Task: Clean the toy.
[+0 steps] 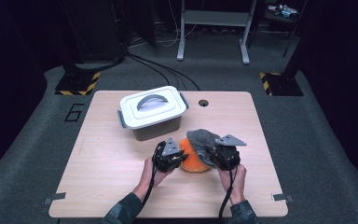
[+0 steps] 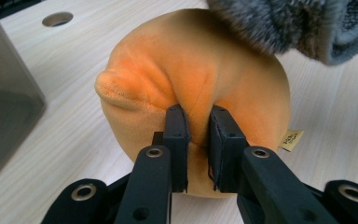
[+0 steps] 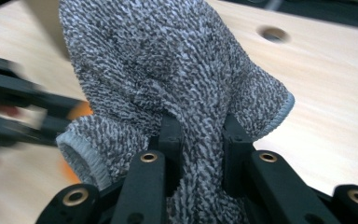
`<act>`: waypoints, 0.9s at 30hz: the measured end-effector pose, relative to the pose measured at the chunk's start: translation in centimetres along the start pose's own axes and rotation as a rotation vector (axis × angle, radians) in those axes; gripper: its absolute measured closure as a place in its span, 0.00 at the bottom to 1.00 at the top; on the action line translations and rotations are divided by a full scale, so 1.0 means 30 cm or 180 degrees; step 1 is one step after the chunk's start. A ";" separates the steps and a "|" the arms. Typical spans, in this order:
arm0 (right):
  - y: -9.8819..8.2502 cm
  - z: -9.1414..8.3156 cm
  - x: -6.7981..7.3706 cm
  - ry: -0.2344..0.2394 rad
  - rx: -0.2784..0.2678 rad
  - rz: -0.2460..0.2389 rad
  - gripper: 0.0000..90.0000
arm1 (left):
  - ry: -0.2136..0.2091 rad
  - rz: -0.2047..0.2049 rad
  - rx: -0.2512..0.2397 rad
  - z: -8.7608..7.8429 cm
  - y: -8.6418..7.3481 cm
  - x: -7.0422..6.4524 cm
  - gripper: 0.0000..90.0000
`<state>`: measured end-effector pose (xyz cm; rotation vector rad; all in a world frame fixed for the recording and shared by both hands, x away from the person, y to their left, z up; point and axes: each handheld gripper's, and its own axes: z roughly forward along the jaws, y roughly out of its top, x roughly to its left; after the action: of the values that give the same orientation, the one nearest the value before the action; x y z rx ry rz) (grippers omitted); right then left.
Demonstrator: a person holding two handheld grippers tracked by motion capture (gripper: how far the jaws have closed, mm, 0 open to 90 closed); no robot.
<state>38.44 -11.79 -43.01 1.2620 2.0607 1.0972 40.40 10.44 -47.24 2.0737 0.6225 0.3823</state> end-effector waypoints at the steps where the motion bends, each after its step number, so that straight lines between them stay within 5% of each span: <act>1: 0.019 0.008 0.028 0.0053 0.0014 -0.0076 0.82 | 0.0015 0.0040 0.0015 0.002 0.002 -0.003 0.89; 4: 0.040 0.055 0.083 -0.0036 0.0161 -0.0306 0.82 | 0.0029 0.0020 0.0049 0.002 -0.003 0.008 0.90; 13: -0.015 0.103 0.015 -0.0249 0.0329 -0.0259 0.84 | 0.0001 -0.0040 -0.0003 0.006 -0.015 0.016 0.92; 21: -0.083 0.111 -0.075 -0.0305 0.0353 0.0022 0.84 | -0.0084 -0.0092 -0.0056 0.007 -0.018 0.021 0.90; 27: -0.084 0.114 -0.074 -0.0339 0.0363 0.0056 0.84 | -0.0071 -0.0152 -0.0080 -0.018 -0.018 0.016 0.56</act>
<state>40.70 -13.09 -47.03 1.3655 2.0605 0.9106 40.37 11.33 -47.40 2.0330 0.6494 0.3374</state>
